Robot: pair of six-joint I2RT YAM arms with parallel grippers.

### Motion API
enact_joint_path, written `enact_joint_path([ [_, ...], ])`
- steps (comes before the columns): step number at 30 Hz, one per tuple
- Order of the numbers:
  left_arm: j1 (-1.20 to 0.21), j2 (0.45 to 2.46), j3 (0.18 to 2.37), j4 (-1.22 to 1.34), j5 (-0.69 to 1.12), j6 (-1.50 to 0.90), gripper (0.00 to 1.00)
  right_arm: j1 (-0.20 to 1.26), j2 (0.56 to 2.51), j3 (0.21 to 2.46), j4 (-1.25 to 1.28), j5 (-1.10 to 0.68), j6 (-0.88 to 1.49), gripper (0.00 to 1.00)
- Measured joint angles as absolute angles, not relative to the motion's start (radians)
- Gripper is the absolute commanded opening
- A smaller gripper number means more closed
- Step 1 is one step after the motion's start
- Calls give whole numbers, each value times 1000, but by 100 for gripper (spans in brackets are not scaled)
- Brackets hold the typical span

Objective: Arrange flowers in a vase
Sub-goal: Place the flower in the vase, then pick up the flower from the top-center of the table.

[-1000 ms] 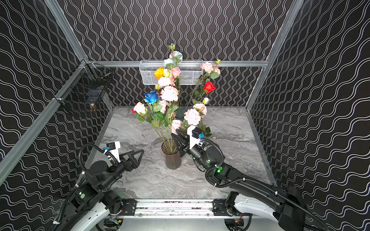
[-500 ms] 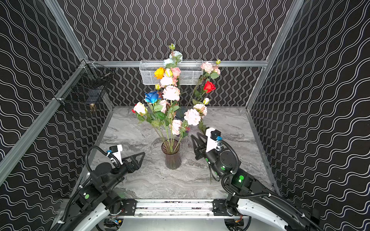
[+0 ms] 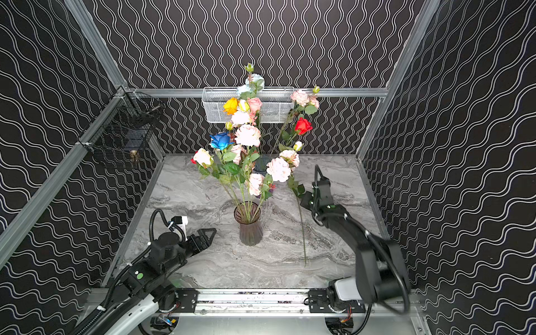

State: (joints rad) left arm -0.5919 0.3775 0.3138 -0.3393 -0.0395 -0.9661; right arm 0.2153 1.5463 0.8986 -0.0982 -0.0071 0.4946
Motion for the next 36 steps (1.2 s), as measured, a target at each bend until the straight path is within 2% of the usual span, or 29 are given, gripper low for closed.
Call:
enact_joint_path([
  [5, -591, 327, 299, -344, -21, -975, 98, 231, 1833, 1106, -198, -1, 426, 46],
  [9, -591, 290, 297, -358, -14, -981, 98, 240, 1880, 1122, -237, 8, 377, 44],
  [12, -591, 283, 287, -357, -11, -981, 98, 240, 1899, 1121, -205, 9, 354, 33],
  [15, -591, 296, 280, -359, -10, -981, 98, 236, 1891, 1090, -154, 11, 348, 14],
  [17, -591, 314, 280, -353, -2, -981, 98, 236, 1861, 1061, -163, 8, 353, 8],
  [22, -591, 348, 312, -361, 5, -962, 98, 240, 1735, 984, -182, 6, 365, 0],
  [28, -591, 326, 379, -384, -22, -926, 98, 239, 1504, 883, -174, 25, 383, 0],
  [31, -591, 299, 424, -427, -61, -908, 98, 252, 1316, 779, -120, 62, 393, 0],
  [36, -591, 218, 480, -516, -206, -911, 98, 371, 861, 545, 26, 176, 379, 0],
])
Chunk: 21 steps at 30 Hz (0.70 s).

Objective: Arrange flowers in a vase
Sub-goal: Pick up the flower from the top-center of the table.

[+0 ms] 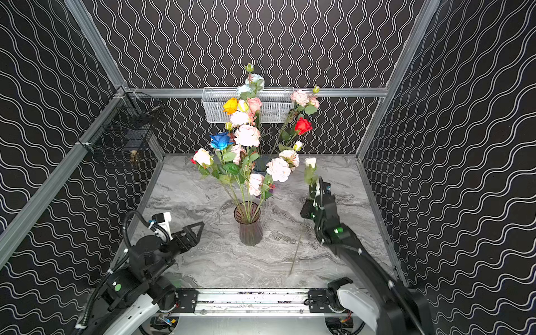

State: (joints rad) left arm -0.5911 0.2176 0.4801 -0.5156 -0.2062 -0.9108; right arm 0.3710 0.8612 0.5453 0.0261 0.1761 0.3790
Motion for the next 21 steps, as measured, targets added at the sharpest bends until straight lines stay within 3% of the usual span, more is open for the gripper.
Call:
enact_joint_path([
  [5, -591, 121, 479, -567, -345, -948, 98, 486, 570, 496, 186, 290, 323, 0],
  [9, -591, 93, 479, -612, -416, -987, 98, 529, 493, 542, 276, 329, 268, 1],
  [14, -591, 114, 476, -651, -395, -995, 98, 536, 531, 710, 361, 245, 218, 2],
  [21, -591, 131, 426, -683, -317, -1033, 98, 559, 754, 883, 438, 80, 208, 2],
])
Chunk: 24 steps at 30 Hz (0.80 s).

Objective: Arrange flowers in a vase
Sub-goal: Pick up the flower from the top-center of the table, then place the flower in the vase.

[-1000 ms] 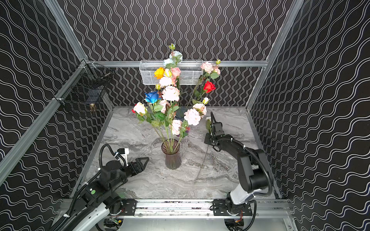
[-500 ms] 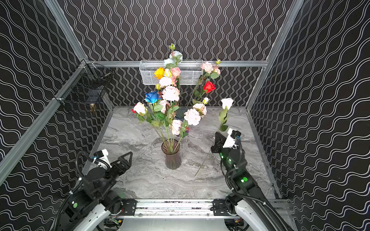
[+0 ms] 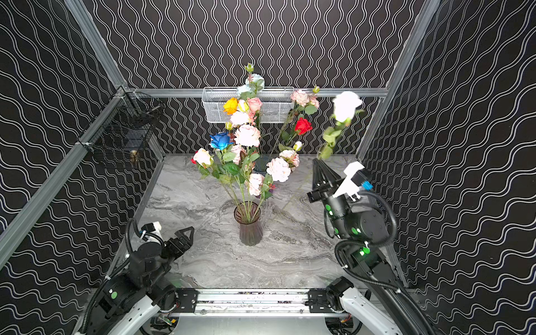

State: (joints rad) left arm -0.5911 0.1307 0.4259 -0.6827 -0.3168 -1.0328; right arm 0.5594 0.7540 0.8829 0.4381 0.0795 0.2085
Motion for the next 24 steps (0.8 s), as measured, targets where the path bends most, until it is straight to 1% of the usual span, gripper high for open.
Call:
enact_joint_path([
  [5, -591, 110, 417, -678, -290, -1044, 98, 642, 845, 991, 450, 35, 178, 2],
  [13, -591, 81, 418, -677, -288, -1043, 98, 757, 1020, 1122, 461, 39, 106, 2],
  [19, -591, 73, 427, -675, -299, -1042, 98, 840, 1104, 1118, 464, 64, -1, 2],
  [24, -591, 68, 433, -675, -311, -1036, 98, 883, 1124, 1055, 490, 95, -38, 5],
])
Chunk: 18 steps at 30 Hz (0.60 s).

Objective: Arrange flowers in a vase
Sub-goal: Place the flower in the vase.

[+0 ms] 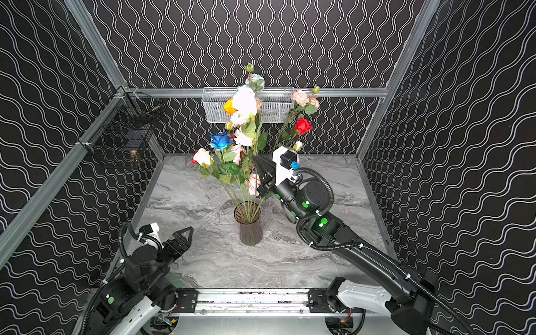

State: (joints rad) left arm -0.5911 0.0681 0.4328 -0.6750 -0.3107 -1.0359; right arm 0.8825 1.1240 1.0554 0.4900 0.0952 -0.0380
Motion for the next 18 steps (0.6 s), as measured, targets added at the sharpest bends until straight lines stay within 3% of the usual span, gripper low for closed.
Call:
enact_joint_path([
  [3, -591, 66, 433, -675, -314, -1020, 98, 914, 1134, 1009, 488, 111, -41, 14],
  [5, -591, 67, 433, -674, -315, -1016, 98, 935, 1134, 971, 498, 131, -40, 29],
  [11, -591, 99, 424, -636, -308, -1013, 98, 1018, 1110, 896, 476, 220, -49, 40],
  [15, -591, 141, 410, -590, -297, -1010, 98, 1045, 1091, 902, 466, 287, -65, 38],
  [18, -591, 182, 400, -550, -275, -1010, 98, 1069, 1090, 912, 454, 318, -72, 20],
])
